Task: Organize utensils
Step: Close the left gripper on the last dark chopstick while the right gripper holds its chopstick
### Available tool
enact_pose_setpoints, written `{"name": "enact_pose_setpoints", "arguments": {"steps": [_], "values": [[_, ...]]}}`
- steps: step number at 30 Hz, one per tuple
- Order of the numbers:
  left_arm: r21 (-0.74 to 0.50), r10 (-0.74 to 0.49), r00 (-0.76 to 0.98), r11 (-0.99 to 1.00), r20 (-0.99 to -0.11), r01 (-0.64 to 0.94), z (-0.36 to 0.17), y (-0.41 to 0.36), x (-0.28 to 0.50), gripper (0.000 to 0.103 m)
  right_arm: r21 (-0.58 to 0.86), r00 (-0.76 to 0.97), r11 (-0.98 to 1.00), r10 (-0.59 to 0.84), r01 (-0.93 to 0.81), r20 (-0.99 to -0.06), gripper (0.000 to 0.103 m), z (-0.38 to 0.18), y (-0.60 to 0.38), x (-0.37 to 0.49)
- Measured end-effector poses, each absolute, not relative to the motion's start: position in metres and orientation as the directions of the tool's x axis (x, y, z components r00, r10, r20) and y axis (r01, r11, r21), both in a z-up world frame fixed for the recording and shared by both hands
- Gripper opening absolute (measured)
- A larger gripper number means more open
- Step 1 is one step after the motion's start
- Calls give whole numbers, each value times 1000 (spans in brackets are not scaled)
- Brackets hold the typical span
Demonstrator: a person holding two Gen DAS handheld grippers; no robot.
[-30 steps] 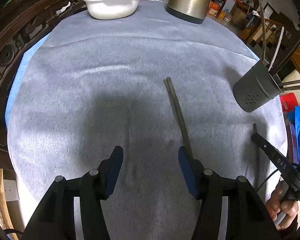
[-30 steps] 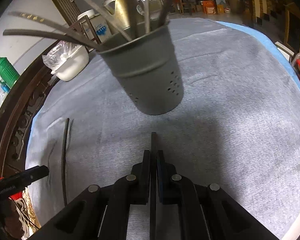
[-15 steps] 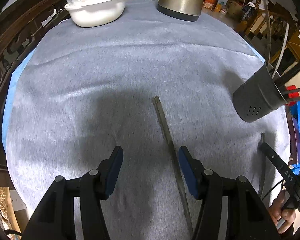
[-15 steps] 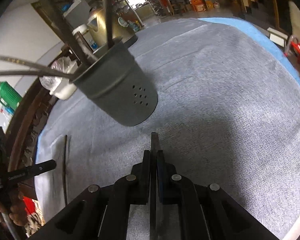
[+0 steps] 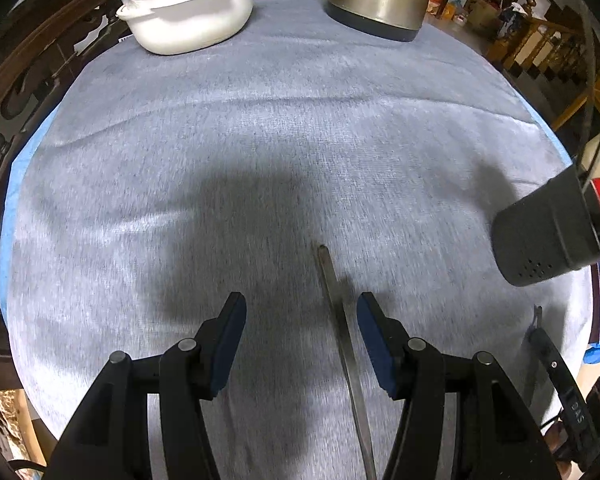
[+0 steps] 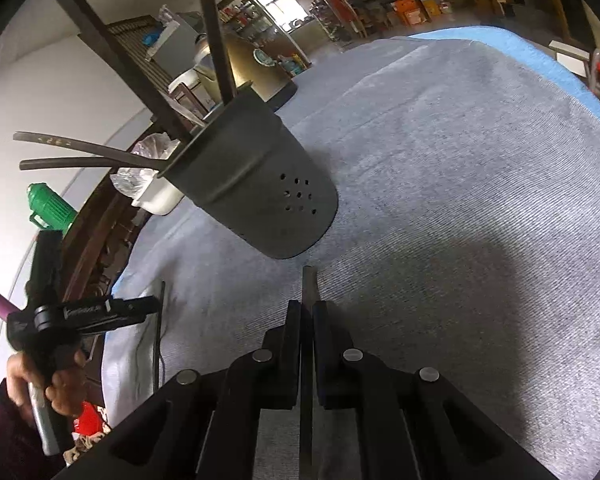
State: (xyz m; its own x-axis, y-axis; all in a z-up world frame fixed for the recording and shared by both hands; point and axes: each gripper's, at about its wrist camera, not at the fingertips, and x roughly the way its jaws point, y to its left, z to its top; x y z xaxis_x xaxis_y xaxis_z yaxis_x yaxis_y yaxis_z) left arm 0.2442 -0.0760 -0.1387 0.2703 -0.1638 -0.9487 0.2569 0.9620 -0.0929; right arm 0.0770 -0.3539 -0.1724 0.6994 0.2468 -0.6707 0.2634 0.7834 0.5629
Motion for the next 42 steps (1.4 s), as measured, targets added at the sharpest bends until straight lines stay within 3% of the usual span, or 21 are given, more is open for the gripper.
{"name": "enact_pose_setpoints", "arguments": {"steps": [8, 11, 13, 15, 24, 38, 42], "values": [[-65, -141, 278, 962, -950, 264, -148, -89, 257, 54, 561, 698, 788, 254, 252, -669, 6, -171, -352, 80], [-57, -137, 290, 962, -947, 269, -147, -90, 258, 40, 561, 697, 791, 257, 247, -670, 6, -169, -352, 81], [-62, -145, 294, 960, -945, 274, -147, -92, 259, 22, 558, 698, 794, 258, 241, -668, 6, -166, -350, 81], [-80, -163, 291, 957, -943, 277, -146, -91, 259, 13, 555, 700, 798, 258, 234, -666, 6, -162, -348, 81], [-167, -294, 320, 914, -901, 370, -119, -96, 220, 8, 541, 694, 817, 270, 202, -668, 6, -147, -327, 84], [-194, -309, 246, 895, -919, 401, -135, -91, 193, 7, 363, 527, 904, 200, 226, -826, 8, -154, -294, 103], [-230, -339, 242, 893, -909, 387, -124, -75, 190, 16, 346, 479, 911, 206, 223, -853, 8, -154, -296, 110]]}}
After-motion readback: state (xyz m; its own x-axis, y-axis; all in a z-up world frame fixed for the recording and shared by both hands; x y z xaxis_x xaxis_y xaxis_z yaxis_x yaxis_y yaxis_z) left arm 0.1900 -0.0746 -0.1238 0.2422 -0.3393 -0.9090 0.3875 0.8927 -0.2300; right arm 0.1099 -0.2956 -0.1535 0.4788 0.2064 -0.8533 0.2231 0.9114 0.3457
